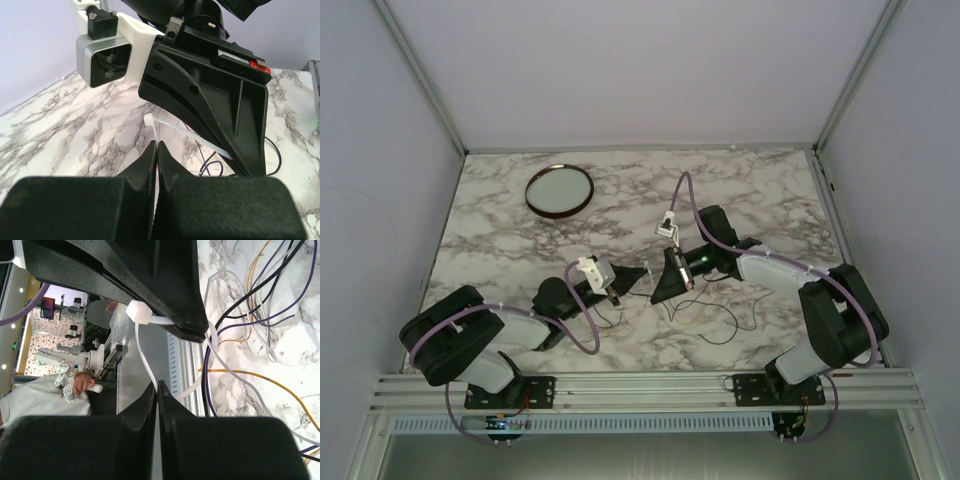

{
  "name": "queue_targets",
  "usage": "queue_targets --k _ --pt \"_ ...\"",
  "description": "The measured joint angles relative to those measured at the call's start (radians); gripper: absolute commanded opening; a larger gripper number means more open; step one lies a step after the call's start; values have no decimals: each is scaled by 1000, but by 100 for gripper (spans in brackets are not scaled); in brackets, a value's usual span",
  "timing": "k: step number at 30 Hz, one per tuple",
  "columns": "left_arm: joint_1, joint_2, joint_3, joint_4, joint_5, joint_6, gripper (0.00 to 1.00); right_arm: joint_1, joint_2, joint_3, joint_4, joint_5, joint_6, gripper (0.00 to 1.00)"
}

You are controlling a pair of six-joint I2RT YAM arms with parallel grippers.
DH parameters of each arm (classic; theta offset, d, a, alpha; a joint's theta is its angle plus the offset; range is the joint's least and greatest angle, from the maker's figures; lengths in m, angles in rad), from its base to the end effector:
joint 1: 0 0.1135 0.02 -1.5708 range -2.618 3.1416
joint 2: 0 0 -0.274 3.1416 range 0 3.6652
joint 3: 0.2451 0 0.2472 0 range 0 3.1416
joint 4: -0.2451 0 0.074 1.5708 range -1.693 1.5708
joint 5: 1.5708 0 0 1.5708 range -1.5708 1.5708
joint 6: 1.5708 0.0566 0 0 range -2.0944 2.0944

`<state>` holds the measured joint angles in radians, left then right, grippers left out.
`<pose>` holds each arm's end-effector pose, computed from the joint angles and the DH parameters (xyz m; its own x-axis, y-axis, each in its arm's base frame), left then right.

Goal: Zip-tie the wires
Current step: Tie the cable at the center of the board.

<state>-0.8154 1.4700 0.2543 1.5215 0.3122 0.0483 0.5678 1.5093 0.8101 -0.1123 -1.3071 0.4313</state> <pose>0.1615 -0.1968 0.2206 0.2493 -0.1977 -0.9480 0.8826 0.4493 0.1384 0.2121 0.2001 0.2142 -0.8484 -0.4119 -0.3326 -0.3807 0.0380 0.9239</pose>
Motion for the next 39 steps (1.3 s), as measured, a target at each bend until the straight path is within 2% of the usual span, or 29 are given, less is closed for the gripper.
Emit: queue_targets --k 39 --pt "-24 0 -2 -10 -26 100 0 -37 124 153 -72 -80 137 0"
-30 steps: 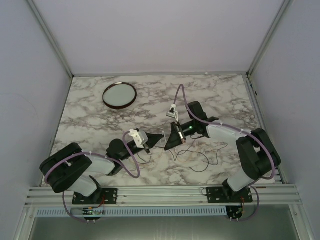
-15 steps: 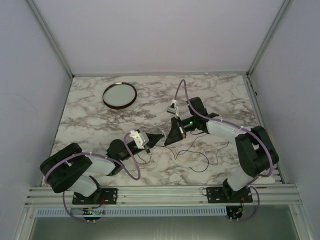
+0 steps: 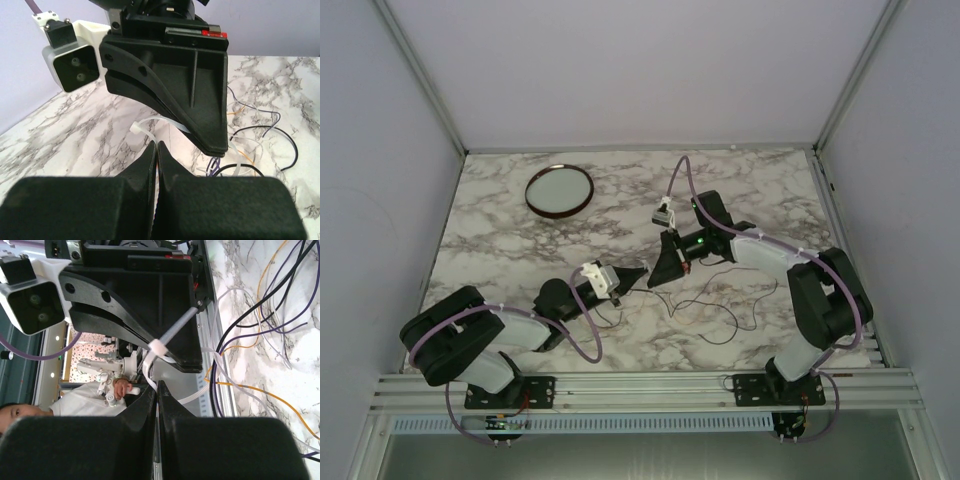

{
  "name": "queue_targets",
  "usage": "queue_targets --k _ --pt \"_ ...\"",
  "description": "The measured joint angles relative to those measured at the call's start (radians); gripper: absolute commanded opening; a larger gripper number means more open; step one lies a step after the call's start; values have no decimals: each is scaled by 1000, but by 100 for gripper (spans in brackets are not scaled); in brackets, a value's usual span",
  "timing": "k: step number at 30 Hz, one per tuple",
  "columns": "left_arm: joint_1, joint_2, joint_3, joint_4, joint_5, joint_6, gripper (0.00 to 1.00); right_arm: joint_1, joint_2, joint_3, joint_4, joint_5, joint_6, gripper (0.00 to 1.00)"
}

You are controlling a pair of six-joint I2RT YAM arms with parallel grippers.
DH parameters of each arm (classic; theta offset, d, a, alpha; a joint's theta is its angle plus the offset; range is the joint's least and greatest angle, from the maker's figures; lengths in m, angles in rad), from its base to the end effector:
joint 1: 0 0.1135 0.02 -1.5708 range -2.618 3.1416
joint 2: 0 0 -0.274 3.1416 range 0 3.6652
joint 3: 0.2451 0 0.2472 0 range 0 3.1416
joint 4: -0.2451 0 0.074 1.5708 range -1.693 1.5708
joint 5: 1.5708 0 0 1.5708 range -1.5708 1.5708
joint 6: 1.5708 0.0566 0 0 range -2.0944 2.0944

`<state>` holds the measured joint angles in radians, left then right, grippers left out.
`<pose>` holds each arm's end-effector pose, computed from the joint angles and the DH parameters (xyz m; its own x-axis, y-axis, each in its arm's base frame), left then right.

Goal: Zip-tie the wires
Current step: Tie the cable at the center of the board.

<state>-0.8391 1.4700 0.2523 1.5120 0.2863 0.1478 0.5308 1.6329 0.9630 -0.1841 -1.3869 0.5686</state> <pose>0.1581 -0.2000 0.2190 0.3234 -0.1487 -0.9345 0.8560 0.4668 0.2220 0.2458 0.2088 0.2215 -0.8977 -0.4127 -0.1545 -0.1973 0.0629 0.9783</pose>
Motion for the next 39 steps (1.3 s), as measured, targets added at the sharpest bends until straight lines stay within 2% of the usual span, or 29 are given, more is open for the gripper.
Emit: queue_targets --k 23,39 --pt "-6 1 -11 -19 -33 18 0 -1 13 18 -48 3 33 0" --pt "-6 5 -11 -20 -33 5 0 -5 12 22 -63 43 7 9"
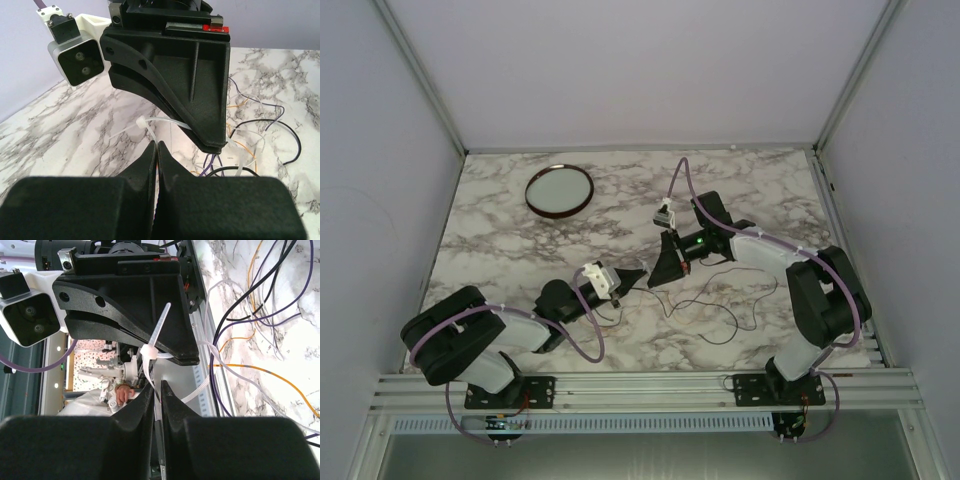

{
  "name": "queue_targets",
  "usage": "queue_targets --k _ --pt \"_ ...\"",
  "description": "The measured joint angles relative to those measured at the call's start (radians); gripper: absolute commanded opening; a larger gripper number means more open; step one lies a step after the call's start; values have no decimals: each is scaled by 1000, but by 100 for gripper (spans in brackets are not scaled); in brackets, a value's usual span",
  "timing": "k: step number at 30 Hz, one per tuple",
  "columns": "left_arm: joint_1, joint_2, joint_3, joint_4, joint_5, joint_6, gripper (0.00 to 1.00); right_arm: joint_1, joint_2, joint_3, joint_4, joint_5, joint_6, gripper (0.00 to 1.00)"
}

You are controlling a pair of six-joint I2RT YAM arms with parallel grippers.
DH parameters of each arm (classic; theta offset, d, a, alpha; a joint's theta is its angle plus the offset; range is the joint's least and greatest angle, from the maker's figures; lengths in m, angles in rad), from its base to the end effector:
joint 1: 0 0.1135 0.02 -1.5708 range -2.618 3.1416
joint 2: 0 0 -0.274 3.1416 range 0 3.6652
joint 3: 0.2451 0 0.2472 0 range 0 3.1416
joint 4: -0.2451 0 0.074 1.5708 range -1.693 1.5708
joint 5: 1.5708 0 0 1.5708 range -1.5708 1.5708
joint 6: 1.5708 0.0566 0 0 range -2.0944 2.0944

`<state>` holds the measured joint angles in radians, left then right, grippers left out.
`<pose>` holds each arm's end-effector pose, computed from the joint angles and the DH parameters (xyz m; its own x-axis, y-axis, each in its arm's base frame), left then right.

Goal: Zip-tie the wires
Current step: Tie the cable at the center of the board.

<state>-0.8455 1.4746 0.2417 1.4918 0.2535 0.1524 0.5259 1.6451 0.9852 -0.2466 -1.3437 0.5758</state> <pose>0.1580 -0.1997 0.2128 0.3023 -0.1194 -0.9457 0.8492 0.4845 0.2102 0.2491 0.2084 0.2188 -0.9156 -0.3897 -0.0994 -0.1598 0.1256 0.9791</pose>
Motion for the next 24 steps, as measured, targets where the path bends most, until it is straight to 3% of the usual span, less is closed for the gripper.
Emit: queue_targets --k 11,17,24 --pt "0 0 0 -2 4 -11 0 -1 -1 0 -2 38 -34 10" --pt "0 1 0 -8 8 -12 0 -1 -2 18 -9 51 -43 1" --pt "0 7 0 -22 14 -11 0 -2 -7 27 -13 54 -53 0"
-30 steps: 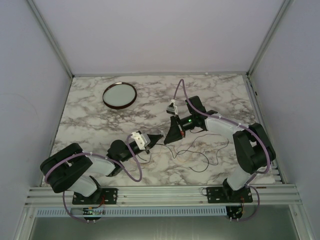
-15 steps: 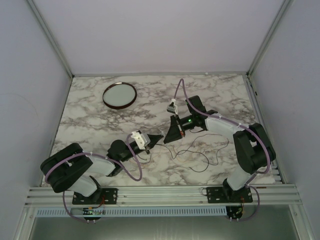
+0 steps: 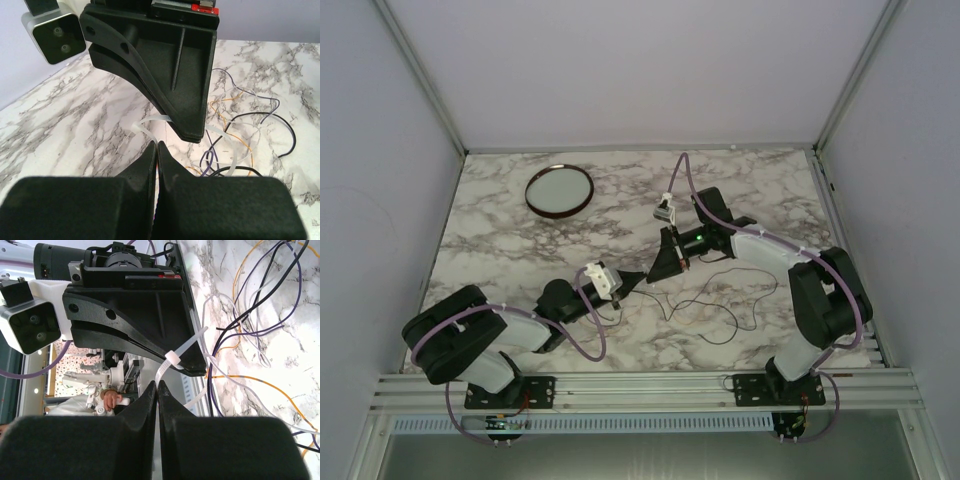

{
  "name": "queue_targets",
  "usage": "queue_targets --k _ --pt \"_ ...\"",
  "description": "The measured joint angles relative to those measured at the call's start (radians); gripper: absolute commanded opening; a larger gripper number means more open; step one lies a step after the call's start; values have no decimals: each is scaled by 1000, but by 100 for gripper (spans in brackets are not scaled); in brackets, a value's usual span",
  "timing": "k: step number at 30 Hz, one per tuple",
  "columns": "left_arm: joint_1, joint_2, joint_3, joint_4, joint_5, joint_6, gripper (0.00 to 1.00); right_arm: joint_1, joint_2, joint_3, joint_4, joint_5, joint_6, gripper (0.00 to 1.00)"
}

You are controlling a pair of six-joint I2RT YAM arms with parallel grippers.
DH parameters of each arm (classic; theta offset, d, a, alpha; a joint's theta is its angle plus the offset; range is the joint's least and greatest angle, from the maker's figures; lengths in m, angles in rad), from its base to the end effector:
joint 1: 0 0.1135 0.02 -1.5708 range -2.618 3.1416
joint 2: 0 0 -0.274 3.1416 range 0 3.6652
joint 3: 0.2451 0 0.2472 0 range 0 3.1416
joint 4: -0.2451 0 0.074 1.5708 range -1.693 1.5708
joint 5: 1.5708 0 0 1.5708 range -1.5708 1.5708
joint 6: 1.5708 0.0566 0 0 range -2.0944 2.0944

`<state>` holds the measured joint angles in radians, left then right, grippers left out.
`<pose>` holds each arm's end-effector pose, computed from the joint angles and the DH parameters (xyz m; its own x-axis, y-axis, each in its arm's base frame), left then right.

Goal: Zip-tie the wires
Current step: Tie the cable at the center of the board.

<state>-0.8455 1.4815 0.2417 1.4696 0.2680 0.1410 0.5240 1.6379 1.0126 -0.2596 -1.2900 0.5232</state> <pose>0.1582 -0.2011 0.2084 0.2751 -0.1060 -0.9556 0.8625 0.4662 0.1966 0.2539 0.2096 0.2257 -0.9129 -0.3676 -0.1771 -0.2417 0.1376 0.9605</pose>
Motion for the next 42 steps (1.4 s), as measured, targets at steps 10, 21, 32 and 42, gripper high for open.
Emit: queue_targets --k 10,21,32,42 --pt "0 3 0 -2 5 1 0 -3 0 4 -23 5 -1 0" --pt "0 -52 11 -64 0 -23 0 -5 -2 6 -91 67 -76 0" --pt "0 -125 25 -178 2 -19 0 -5 -39 7 -104 124 -114 0" --pt "0 -122 48 -193 2 -19 0 -4 -63 18 -113 134 -116 0"
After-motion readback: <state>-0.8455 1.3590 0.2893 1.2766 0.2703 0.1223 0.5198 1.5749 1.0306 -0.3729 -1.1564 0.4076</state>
